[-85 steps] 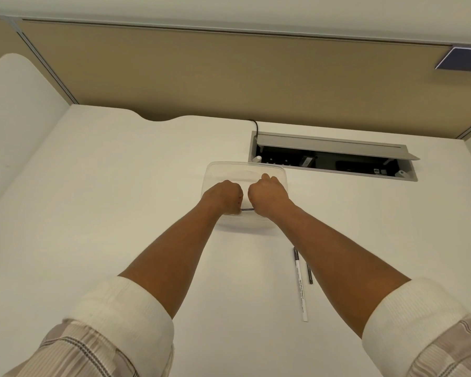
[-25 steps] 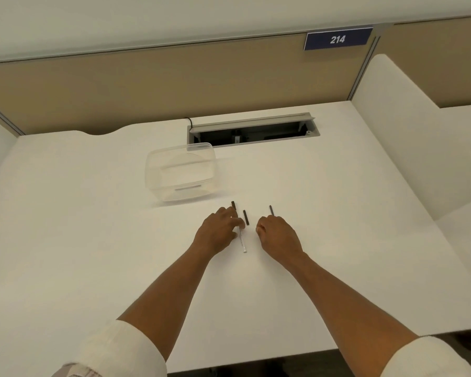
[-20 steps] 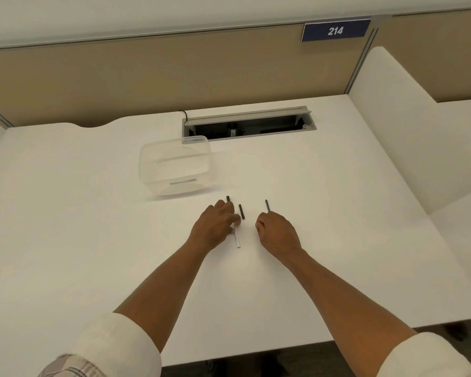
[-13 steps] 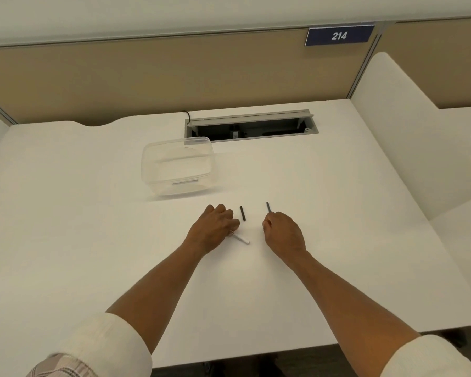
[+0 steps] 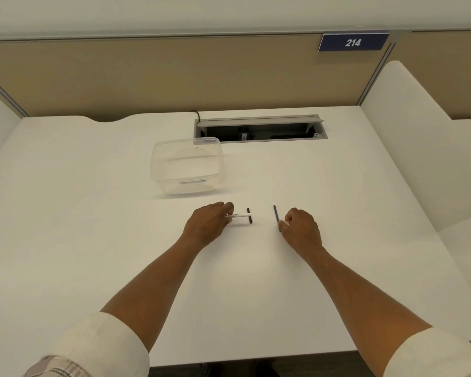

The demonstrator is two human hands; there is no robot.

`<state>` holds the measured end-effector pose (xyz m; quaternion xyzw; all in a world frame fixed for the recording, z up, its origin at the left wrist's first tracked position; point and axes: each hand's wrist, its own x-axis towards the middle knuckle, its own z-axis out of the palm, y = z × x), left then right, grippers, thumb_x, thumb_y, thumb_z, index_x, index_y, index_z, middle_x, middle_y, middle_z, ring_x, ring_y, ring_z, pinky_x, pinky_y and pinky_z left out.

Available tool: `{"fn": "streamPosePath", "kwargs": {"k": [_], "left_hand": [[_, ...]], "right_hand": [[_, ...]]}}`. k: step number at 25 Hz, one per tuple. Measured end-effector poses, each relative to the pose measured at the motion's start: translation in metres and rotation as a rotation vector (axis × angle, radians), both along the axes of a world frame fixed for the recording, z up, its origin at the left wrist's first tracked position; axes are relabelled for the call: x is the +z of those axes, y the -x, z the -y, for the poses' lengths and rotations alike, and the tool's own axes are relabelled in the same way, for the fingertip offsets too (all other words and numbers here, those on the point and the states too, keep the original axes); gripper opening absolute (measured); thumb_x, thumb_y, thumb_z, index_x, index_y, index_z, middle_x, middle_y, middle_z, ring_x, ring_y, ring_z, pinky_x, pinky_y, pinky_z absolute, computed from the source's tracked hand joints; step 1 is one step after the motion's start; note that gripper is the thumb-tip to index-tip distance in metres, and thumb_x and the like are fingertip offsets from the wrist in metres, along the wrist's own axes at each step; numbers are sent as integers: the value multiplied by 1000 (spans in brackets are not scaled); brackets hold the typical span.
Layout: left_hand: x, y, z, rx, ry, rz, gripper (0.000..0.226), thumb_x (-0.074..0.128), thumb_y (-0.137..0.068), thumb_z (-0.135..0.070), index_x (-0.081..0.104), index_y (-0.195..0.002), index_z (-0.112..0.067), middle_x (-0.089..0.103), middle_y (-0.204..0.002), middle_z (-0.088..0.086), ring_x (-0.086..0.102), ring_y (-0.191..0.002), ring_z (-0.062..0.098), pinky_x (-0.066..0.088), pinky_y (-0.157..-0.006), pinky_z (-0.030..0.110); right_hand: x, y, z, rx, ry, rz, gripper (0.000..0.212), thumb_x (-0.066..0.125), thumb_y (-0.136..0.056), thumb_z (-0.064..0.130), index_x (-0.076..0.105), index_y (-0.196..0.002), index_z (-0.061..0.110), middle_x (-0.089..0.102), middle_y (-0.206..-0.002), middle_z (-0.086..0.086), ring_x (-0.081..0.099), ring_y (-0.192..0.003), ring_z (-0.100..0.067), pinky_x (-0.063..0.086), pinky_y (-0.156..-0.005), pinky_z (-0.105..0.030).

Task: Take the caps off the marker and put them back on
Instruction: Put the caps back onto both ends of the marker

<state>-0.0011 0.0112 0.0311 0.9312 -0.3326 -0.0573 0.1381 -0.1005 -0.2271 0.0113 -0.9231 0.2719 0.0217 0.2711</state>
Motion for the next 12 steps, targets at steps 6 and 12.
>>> {"fn": "streamPosePath", "kwargs": {"k": [6,12], "left_hand": [[1,-2,-8,45,19,-19,10,54,-95,-30,47,-99,-23,60,-91,-5,56,-77,26,44,-64,35],[-2,-4,-15,49,22,-7,11,56,-94,-30,48,-98,-24,61,-91,-5,58,-79,26,43,-64,33]], "right_hand": [[-5,-9,-14,2,120,-45,20,59,-90,29,59,-97,10,61,-98,-6,59,-93,-27,45,-74,-33],[-3,-13,-20,-6,168,-91,21,52,-93,24,62,-102,7,64,-104,-11,62,-97,-31,48,-76,-35]]}}
